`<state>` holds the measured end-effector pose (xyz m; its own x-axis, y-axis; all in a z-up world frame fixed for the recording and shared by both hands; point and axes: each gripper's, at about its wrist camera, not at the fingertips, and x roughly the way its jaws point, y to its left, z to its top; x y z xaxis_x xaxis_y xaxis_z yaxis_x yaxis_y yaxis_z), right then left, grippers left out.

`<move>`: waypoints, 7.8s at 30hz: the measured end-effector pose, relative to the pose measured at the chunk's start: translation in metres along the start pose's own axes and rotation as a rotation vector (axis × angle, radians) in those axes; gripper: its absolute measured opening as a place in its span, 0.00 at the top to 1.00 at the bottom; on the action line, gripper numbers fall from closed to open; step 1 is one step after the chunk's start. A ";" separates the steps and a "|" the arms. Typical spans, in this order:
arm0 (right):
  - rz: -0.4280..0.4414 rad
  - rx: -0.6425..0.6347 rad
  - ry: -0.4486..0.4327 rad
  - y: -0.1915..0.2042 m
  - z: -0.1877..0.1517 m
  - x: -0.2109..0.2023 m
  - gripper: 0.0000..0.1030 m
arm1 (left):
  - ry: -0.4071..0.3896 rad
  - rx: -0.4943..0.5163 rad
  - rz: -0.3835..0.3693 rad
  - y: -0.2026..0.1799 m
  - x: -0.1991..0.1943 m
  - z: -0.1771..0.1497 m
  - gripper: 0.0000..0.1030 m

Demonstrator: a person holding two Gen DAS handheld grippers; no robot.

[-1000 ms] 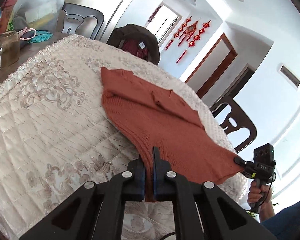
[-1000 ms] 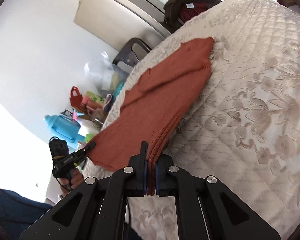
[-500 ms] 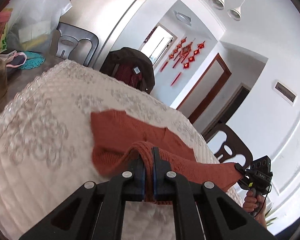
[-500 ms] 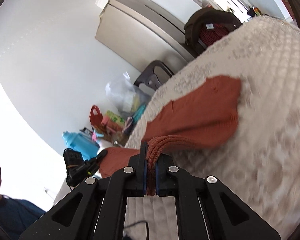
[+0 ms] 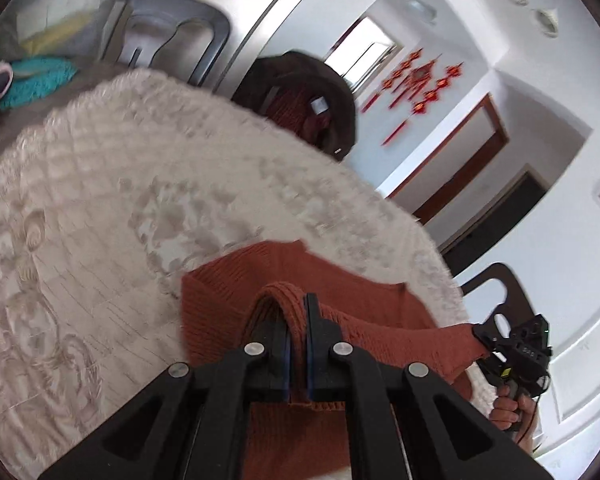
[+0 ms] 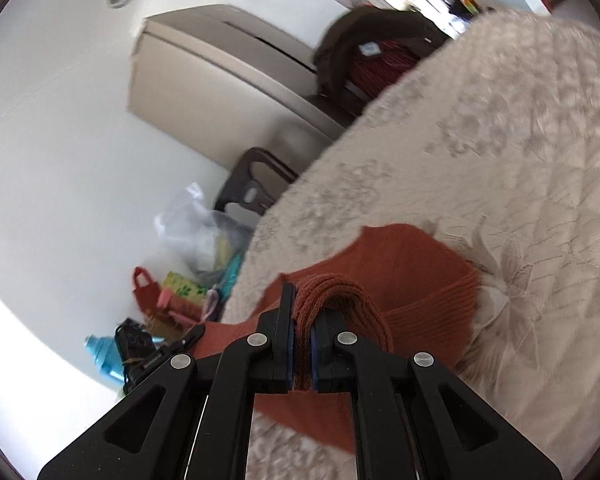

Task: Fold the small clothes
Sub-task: 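Lift the hem with both grippers and fold it toward the collar, then lay the hem onto the collar and open both grippers, then move both grippers to the edge of the folded rust sweater, then grasp the sweater edge with both grippers and fold it over, then lower the folded edge onto the sweater and open both grippers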

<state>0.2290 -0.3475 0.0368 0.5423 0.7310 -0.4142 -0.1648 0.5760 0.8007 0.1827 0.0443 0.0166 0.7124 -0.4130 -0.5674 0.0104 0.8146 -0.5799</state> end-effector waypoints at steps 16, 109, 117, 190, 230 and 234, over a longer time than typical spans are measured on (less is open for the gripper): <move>-0.070 0.109 -0.013 -0.024 0.028 0.026 0.69 | 0.040 -0.165 -0.016 0.024 0.033 0.017 0.81; -0.538 -0.394 0.066 0.036 -0.087 -0.015 0.86 | 0.069 0.226 0.272 -0.029 -0.028 -0.082 0.62; -0.529 -0.418 0.032 0.054 -0.085 -0.021 0.84 | 0.024 0.283 0.302 -0.051 -0.036 -0.074 0.62; -0.243 -0.043 0.021 0.025 -0.087 -0.067 0.87 | -0.002 -0.081 0.070 -0.001 -0.079 -0.089 0.85; -0.260 -0.521 0.221 0.124 -0.168 0.019 0.86 | 0.056 0.202 0.123 -0.035 -0.067 -0.109 0.79; -0.306 -0.540 0.290 0.118 -0.174 0.045 0.86 | 0.089 0.217 0.123 -0.032 -0.054 -0.118 0.79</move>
<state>0.0903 -0.1826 0.0372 0.4000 0.5312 -0.7469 -0.4681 0.8190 0.3317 0.0613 -0.0076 -0.0027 0.6533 -0.3315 -0.6806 0.0843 0.9253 -0.3697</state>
